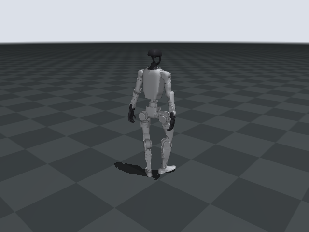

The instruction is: In place motions

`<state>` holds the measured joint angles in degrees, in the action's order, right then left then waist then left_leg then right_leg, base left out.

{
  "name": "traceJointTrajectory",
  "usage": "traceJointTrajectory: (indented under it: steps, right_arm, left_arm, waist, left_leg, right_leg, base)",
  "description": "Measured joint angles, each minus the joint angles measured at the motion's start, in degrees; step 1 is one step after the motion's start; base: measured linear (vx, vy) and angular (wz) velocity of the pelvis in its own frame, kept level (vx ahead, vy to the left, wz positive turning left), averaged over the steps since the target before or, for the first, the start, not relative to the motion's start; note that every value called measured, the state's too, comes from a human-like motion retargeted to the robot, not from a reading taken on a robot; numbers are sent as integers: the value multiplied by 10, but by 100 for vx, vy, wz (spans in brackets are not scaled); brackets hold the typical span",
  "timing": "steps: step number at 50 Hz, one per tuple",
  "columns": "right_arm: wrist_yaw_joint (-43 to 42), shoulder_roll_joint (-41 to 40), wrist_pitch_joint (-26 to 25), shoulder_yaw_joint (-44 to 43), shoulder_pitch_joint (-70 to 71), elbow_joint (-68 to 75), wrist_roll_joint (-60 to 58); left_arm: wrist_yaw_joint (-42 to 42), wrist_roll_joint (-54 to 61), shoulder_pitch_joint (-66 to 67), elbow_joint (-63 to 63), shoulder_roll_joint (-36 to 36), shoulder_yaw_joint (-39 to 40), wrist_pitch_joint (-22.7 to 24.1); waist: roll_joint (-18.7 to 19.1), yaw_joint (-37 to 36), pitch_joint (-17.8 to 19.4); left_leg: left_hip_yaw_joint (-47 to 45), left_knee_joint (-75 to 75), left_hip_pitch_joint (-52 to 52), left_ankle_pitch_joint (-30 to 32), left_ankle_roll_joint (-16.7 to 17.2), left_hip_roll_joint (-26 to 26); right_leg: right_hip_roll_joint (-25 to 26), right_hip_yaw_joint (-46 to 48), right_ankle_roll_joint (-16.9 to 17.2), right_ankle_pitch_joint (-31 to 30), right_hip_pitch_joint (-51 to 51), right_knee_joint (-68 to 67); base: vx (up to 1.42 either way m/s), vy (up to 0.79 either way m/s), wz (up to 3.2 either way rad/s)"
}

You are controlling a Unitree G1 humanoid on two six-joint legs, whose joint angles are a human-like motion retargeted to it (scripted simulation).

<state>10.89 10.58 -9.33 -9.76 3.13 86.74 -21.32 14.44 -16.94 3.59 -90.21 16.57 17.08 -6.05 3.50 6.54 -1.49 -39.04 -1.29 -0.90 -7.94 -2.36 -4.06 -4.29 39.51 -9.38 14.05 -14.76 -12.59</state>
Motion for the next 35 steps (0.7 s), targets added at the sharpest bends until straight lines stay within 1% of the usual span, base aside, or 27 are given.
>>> traceJointTrajectory:
  steps: [3, 5, 7, 8, 10, 12, 13, 16, 19, 22, 25, 27, 29, 30, 32, 33, 34, 35]
  right_arm:
    - [-17, 1, 1, 4, 2, 0, -8]
    - [-25, 1, 2, 5, -1, 0, -10]
    - [-26, -2, 1, 1, -4, 5, -12]
    - [-24, -4, 0, -4, -7, 8, -12]
    - [-26, -8, -4, -11, -15, 15, -7]
    - [-31, -12, -7, -18, -23, 25, 5]
    - [-34, -13, -8, -21, -27, 31, 12]
    - [-33, -15, -14, -29, -39, 51, 21]
    - [-28, -17, -20, -35, -50, 68, 21]
    - [-26, -21, -22, -39, -53, 72, 16]
    - [-23, -25, -22, -40, -47, 59, 2]
    - [-20, -28, -21, -36, -41, 40, -13]
    - [-17, -32, -19, -28, -32, 16, -24]
    - [-16, -34, -17, -23, -26, 3, -28]
    - [-12, -40, -11, -14, -14, -23, -32]
    - [-8, -43, -9, -11, -9, -36, -34]
    - [-2, -46, -6, -9, -5, -48, -35]
    - [4, -50, -4, -6, -2, -59, -36]
  left_arm:
    - [-18, 4, 22, -7, 2, 16, -5]
    - [-33, 3, 32, -13, 0, 23, -9]
    - [-47, 1, 34, -19, -3, 28, -15]
    - [-52, 0, 33, -21, -5, 28, -19]
    - [-56, 2, 25, -23, -10, 24, -24]
    - [-52, 5, 5, -18, -16, 14, -25]
    - [-49, 7, -6, -14, -19, 8, -25]
    - [-41, 8, -46, 6, -30, -10, -24]
    - [-35, 10, -82, 35, -49, -24, -16]
    - [-26, 26, -107, 70, -71, -41, -2]
    - [-13, 52, -121, 98, -92, -59, 12]
    - [-5, 60, -124, 107, -104, -60, 20]
    - [-3, 60, -123, 112, -110, -56, 26]
    - [-4, 59, -122, 113, -111, -53, 28]
    - [-7, 51, -118, 115, -107, -53, 32]
    - [-8, 45, -116, 113, -102, -56, 34]
    - [-10, 39, -111, 110, -97, -59, 35]
    - [-13, 32, -106, 104, -91, -62, 36]
  waist:
    - [11, -11, -9]
    - [18, -10, -17]
    - [19, -6, -29]
    - [19, -3, -39]
    - [14, 8, -49]
    - [14, 24, -46]
    - [15, 32, -42]
    - [15, 54, -38]
    - [7, 49, -44]
    - [-6, 37, -49]
    - [-11, 36, -53]
    - [-13, 43, -61]
    - [-24, 53, -67]
    - [-33, 59, -69]
    - [-61, 66, -71]
    - [-72, 66, -71]
    - [-76, 59, -68]
    - [-77, 49, -64]
  left_leg:
    - [-113, 21, 21, -12, 18, -9]
    - [-173, 36, 31, -16, 31, -9]
    - [-216, 47, 35, -18, 43, -4]
    - [-242, 50, 34, -20, 48, 0]
    - [-272, 49, 33, -25, 55, 8]
    - [-282, 40, 39, -26, 60, 4]
    - [-287, 35, 43, -25, 63, 1]
    - [-284, 16, 53, -10, 69, -6]
    - [-291, -4, 62, 14, 71, -10]
    - [-306, -22, 72, 35, 72, -7]
    - [-314, -36, 85, 52, 71, -4]
    - [-322, -53, 92, 67, 61, -5]
    - [-325, -90, 97, 88, 35, -7]
    - [-319, -118, 96, 98, 15, -10]
    - [-269, -222, 74, 108, -51, -29]
    - [-227, -293, 50, 107, -91, -49]
    - [-180, -360, 31, 104, -113, -75]
    - [-131, -426, 13, 100, -126, -104]
  right_leg:
    - [-10, 151, -4, 57, 26, -10]
    - [-11, 238, 5, 73, 44, -5]
    - [-9, 279, 12, 56, 46, 8]
    - [-7, 289, 15, 36, 41, 19]
    - [-6, 268, 23, -24, 28, 41]
    - [6, 208, -1, -57, 14, 57]
    - [13, 186, -10, -58, 14, 67]
    - [32, 184, -30, -72, 24, 106]
    - [34, 138, -34, -71, 20, 113]
    - [31, 113, -42, -72, 19, 119]
    - [32, 74, -36, -63, 16, 114]
    - [27, 47, -27, -55, 10, 104]
    - [11, 16, -15, -46, 6, 92]
    - [-1, 0, -8, -42, 4, 87]
    - [-29, -31, 1, -38, 7, 81]
    - [-38, -47, 4, -37, 9, 81]
    - [-32, -63, 4, -33, 17, 81]
    - [-19, -80, 2, -29, 28, 83]
  base:
    - [-31, 30, -328]
    - [-35, 25, -262]
    - [-36, 18, -211]
    - [-34, 13, -199]
    - [-35, 8, -155]
    - [-42, 6, -85]
    - [-38, 5, -54]
    - [-36, 3, -42]
    - [-28, 2, -83]
    - [-28, 1, -98]
    - [-36, -1, -97]
    - [-29, 3, -98]
    - [-24, 4, -102]
    - [-30, 2, -100]
    - [-30, 0, -108]
    - [-17, -3, -142]
    - [-3, -8, -178]
    - [-10, -4, -163]
